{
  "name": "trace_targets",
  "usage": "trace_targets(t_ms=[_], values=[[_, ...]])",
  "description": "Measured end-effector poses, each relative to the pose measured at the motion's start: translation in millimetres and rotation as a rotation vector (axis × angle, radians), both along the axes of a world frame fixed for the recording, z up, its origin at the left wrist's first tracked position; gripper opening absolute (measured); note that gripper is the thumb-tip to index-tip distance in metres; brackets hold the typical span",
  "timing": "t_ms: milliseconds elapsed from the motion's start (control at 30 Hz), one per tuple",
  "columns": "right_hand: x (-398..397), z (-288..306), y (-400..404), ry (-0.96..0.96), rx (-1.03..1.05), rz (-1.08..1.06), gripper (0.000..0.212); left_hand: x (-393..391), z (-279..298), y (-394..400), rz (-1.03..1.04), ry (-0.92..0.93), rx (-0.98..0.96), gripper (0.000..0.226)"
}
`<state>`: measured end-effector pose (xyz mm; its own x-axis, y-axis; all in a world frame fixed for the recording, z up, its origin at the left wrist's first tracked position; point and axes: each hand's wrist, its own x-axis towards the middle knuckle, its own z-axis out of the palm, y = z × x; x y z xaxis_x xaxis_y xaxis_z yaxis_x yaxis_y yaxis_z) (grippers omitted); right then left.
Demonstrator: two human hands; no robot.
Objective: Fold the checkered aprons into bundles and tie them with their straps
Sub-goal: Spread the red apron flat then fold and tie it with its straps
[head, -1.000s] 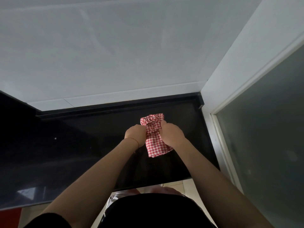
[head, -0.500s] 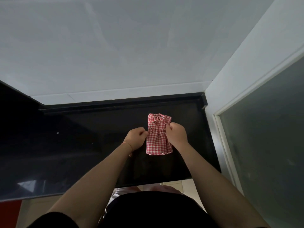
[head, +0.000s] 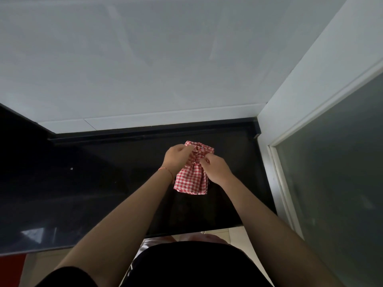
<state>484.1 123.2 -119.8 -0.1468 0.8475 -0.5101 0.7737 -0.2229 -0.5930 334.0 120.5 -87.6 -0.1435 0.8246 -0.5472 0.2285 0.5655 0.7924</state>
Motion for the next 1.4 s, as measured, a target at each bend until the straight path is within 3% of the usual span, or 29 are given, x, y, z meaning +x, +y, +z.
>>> trace_targets(t_ms=[100,200,300,400,500,600,733,833,1033,1167,1400], values=[[2.8,-1.6,-0.1,-0.007,-0.001,0.006,0.027,-9.3,-4.2,4.0,0.248,0.058,-0.049,0.037],[2.1,-1.9,0.6,-0.023,0.007,0.007,0.026,-15.8,-3.2,10.8,0.023,0.239,-0.242,0.055],[0.3,-1.4,1.7,-0.030,0.010,0.020,0.024,-15.8,-2.9,15.9,-0.069,0.217,-0.355,0.074],[2.5,-1.3,1.7,-0.038,0.009,0.028,0.025,-19.1,-8.2,10.2,-0.057,0.371,-0.153,0.049],[3.6,-0.8,2.4,-0.034,-0.006,0.023,0.026,-20.3,-12.9,3.5,-0.305,0.585,0.172,0.038],[1.7,-0.6,2.6,-0.021,-0.013,0.005,0.027,-17.3,-15.9,-2.9,-0.526,0.509,0.123,0.040],[-1.8,-0.1,2.7,-0.039,0.003,-0.015,0.027,-18.3,-16.5,-9.2,-0.496,0.535,-0.070,0.020],[-2.7,0.1,2.7,-0.064,0.018,-0.017,0.028,-15.0,-13.5,-8.9,-0.544,0.496,-0.080,0.027],[-4.2,1.3,2.6,-0.097,0.021,-0.008,0.022,-4.8,-8.0,-10.1,-0.480,0.426,0.186,0.018],[-2.8,3.8,2.2,-0.098,0.001,-0.004,0.023,0.0,-8.8,-10.8,-0.383,0.198,0.079,0.018],[7.9,18.3,2.9,0.081,-0.131,0.025,0.028,5.2,-19.7,-8.5,-0.224,0.100,0.028,0.015]])
